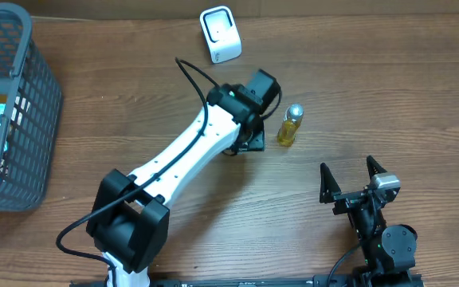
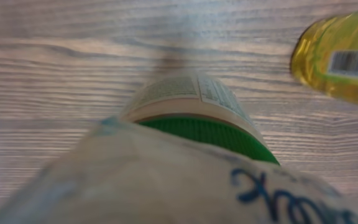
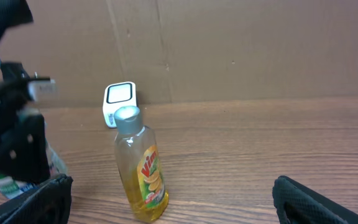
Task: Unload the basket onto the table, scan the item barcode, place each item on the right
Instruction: 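Carry the Kleenex pack with green cap toward the scanner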
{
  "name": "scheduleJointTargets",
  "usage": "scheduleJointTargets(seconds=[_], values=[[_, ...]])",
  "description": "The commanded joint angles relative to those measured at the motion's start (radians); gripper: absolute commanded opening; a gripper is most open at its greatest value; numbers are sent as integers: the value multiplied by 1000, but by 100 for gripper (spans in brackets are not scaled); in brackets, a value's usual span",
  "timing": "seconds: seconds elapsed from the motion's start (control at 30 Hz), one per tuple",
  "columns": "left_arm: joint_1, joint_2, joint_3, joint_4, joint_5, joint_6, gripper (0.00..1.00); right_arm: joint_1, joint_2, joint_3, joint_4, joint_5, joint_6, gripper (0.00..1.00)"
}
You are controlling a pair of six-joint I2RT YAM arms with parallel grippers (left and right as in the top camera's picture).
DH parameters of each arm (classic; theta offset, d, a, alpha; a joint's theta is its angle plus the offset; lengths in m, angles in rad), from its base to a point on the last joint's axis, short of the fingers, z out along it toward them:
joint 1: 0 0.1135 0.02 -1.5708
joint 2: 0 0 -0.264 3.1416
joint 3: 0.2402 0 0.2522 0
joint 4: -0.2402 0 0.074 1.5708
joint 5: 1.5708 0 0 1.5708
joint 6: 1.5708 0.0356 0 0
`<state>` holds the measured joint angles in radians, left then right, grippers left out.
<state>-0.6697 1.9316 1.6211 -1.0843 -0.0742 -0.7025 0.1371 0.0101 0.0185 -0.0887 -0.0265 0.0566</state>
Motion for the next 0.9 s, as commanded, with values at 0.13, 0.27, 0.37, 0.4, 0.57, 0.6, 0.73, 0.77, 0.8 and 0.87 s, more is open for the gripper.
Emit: scheduleJointTargets(seconds=[0.13,0.27,0.37,0.4,0.57,0.6,0.73,0.77,0.8,0.87], values=[[-43,-22,-145,104,-14,-66,53,-4,-7,-10,7,0,7,100],[-55,-22,-190,136,-10,-71,54,-4,-7,-10,7,0,7,100],[-71,-22,-220,163,-10,-73,57,-4,-7,-10,7,0,7,100],[-73,-22,-227,171,-10,-73,57,-4,-7,-10,7,0,7,100],[-97,-22,-244,212,5,-73,61,-4,-7,-10,7,0,7,100],[-98,-22,-244,218,5,-73,62,-4,-7,-10,7,0,7,100],[-98,-23,-244,229,33,-72,91,-4,-7,-10,7,0,7,100],[-98,-22,-244,229,44,-72,94,-4,-7,-10,7,0,7,100],[-98,-23,-244,228,60,-72,97,-4,-7,-10,7,0,7,100],[-97,-23,-242,229,80,-72,100,-4,-7,-10,7,0,7,100]])
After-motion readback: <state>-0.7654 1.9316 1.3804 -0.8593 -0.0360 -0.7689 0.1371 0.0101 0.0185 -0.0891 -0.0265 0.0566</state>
